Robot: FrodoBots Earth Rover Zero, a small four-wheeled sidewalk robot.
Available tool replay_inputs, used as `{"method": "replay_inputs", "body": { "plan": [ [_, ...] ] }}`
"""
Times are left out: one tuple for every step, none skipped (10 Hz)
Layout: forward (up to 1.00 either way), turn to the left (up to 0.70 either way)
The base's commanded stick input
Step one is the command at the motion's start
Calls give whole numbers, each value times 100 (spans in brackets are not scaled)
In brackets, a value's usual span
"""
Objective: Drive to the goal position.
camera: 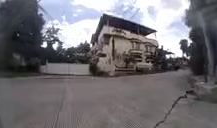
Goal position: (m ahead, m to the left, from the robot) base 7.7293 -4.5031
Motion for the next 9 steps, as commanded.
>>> {"method": "replay_inputs", "body": {
  "plan": [
    [50, 0],
    [50, 0],
    [50, 0],
    [50, 0],
    [50, -45],
    [50, -50],
    [50, -50],
    [50, -50],
    [50, -50]
  ]
}}
